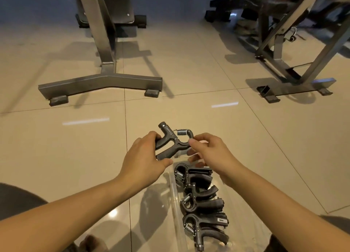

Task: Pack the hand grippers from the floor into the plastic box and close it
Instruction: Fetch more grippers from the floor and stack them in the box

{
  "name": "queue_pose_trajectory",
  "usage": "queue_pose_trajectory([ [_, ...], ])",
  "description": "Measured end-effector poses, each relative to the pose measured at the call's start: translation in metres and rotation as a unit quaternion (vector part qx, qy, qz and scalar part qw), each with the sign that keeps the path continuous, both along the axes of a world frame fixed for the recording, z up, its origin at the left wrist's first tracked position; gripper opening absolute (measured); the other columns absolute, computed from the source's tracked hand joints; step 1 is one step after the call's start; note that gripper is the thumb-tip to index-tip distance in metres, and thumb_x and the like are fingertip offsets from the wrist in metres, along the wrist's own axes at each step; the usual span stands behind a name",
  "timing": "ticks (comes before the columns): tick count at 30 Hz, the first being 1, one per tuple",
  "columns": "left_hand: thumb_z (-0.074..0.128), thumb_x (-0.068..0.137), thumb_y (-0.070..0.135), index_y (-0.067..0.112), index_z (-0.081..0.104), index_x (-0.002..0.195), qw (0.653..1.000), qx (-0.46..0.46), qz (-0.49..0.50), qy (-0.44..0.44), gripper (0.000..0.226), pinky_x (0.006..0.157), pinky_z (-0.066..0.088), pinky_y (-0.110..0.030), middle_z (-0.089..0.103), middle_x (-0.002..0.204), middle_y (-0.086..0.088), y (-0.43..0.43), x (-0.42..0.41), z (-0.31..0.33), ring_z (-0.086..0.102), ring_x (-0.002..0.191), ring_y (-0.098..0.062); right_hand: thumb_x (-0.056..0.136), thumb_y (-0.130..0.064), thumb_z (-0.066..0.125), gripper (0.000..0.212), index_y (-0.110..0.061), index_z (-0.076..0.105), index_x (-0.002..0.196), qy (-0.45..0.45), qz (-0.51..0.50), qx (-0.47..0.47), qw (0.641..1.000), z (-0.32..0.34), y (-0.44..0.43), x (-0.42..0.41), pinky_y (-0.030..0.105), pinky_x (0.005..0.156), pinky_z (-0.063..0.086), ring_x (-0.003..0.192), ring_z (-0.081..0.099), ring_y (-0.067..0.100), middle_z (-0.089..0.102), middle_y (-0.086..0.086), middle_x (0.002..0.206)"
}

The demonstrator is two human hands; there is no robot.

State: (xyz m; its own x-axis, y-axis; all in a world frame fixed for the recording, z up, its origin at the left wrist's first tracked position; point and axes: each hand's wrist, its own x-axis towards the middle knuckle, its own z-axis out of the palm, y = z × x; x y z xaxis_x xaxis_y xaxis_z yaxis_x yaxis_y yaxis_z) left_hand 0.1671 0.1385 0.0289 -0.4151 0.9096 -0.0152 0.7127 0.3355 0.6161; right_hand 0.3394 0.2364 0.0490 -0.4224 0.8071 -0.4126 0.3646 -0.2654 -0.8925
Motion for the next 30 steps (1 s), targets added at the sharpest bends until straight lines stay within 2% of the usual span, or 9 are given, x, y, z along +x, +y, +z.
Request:
queue_pose_trajectory([
  [3, 0.082, 0.072, 0.05, 0.03, 0.047, 0.107, 0.999, 0.026, -0.009, -0.025, 0.053, 0.075, 0.049, -0.036, 0.059, 0.099, 0.016, -0.005, 0.011, 0.008, 0.057, 0.092, -0.013, 0.101, -0.021, 0.059, 0.013, -0.008, 0.06, 0.103, 0.049, -0.075, 0.029, 0.996, -0.003, -0.006, -0.012, 0.041, 0.064, 0.06, 0.067, 0.073, 0.022, 0.069, -0.001, 0.064],
  [6, 0.078, 0.069, 0.064, 0.034, 0.051, 0.105, 0.997, 0.013, -0.005, -0.075, 0.055, 0.074, 0.054, -0.035, 0.062, 0.095, 0.018, -0.007, 0.014, 0.017, 0.062, 0.085, -0.005, 0.103, -0.02, 0.055, 0.01, -0.012, 0.061, 0.103, 0.024, -0.053, 0.139, 0.989, 0.0, 0.002, -0.011, 0.036, 0.057, 0.059, 0.064, 0.071, 0.025, 0.066, 0.007, 0.074],
  [11, 0.075, 0.077, 0.06, 0.035, 0.048, 0.116, 0.998, 0.053, -0.012, 0.007, 0.054, 0.076, 0.053, -0.031, 0.059, 0.107, 0.02, -0.005, -0.003, 0.027, 0.061, 0.092, -0.002, 0.103, -0.022, 0.053, 0.013, -0.019, 0.065, 0.103, -0.046, 0.031, 0.247, 0.967, 0.002, 0.02, 0.008, 0.052, 0.065, 0.059, 0.07, 0.067, 0.034, 0.065, 0.011, 0.078],
  [15, 0.077, 0.081, 0.048, 0.037, 0.057, 0.12, 0.991, 0.046, -0.124, -0.006, 0.045, 0.085, 0.05, -0.026, 0.063, 0.107, 0.022, -0.007, -0.003, 0.028, 0.06, 0.097, 0.002, 0.103, -0.023, 0.053, 0.018, -0.017, 0.07, 0.099, -0.029, 0.027, 0.19, 0.981, 0.003, 0.019, 0.004, 0.038, 0.056, 0.055, 0.061, 0.065, 0.02, 0.062, 0.004, 0.07],
  [19, 0.075, 0.086, 0.034, 0.028, 0.069, 0.109, 0.984, 0.119, -0.13, 0.023, 0.024, 0.08, 0.049, -0.022, 0.065, 0.093, 0.019, -0.007, -0.002, 0.03, 0.058, 0.088, 0.001, 0.103, -0.022, 0.054, 0.025, -0.004, 0.07, 0.097, 0.045, -0.013, 0.049, 0.998, 0.003, 0.008, -0.001, 0.027, 0.048, 0.048, 0.053, 0.056, 0.015, 0.056, 0.001, 0.062],
  [22, 0.076, 0.087, 0.028, 0.025, 0.071, 0.109, 0.98, 0.157, -0.112, 0.054, 0.023, 0.077, 0.048, -0.021, 0.062, 0.091, 0.016, -0.004, -0.006, 0.03, 0.057, 0.084, -0.001, 0.102, -0.029, 0.056, 0.022, -0.012, 0.067, 0.11, 0.06, -0.004, 0.048, 0.997, 0.009, 0.008, 0.001, 0.032, 0.058, 0.056, 0.064, 0.063, 0.017, 0.067, 0.005, 0.083],
  [24, 0.076, 0.086, 0.029, 0.024, 0.071, 0.107, 0.98, 0.165, -0.086, 0.072, 0.022, 0.075, 0.05, -0.026, 0.061, 0.088, 0.013, -0.001, -0.01, 0.03, 0.057, 0.081, -0.004, 0.098, -0.041, 0.061, 0.037, -0.02, 0.06, 0.128, 0.031, 0.026, 0.086, 0.995, 0.013, 0.006, 0.004, 0.037, 0.074, 0.062, 0.082, 0.071, 0.017, 0.067, 0.007, 0.108],
  [28, 0.078, 0.084, 0.034, 0.023, 0.075, 0.1, 0.983, 0.159, -0.035, 0.079, 0.019, 0.072, 0.053, -0.036, 0.063, 0.083, 0.01, 0.007, -0.019, 0.032, 0.059, 0.074, -0.008, 0.082, -0.06, 0.072, 0.073, -0.037, 0.043, 0.145, -0.069, 0.126, 0.193, 0.971, 0.016, -0.018, 0.004, 0.033, 0.091, 0.055, 0.109, 0.061, 0.005, 0.052, -0.013, 0.129],
  [30, 0.077, 0.084, 0.036, 0.022, 0.076, 0.097, 0.984, 0.155, -0.032, 0.076, 0.02, 0.072, 0.054, -0.038, 0.065, 0.082, 0.01, 0.009, -0.02, 0.033, 0.059, 0.073, -0.008, 0.082, -0.057, 0.072, 0.074, -0.033, 0.044, 0.146, -0.115, 0.141, 0.235, 0.955, 0.009, -0.027, -0.002, 0.034, 0.096, 0.05, 0.113, 0.057, 0.007, 0.05, -0.011, 0.132],
])
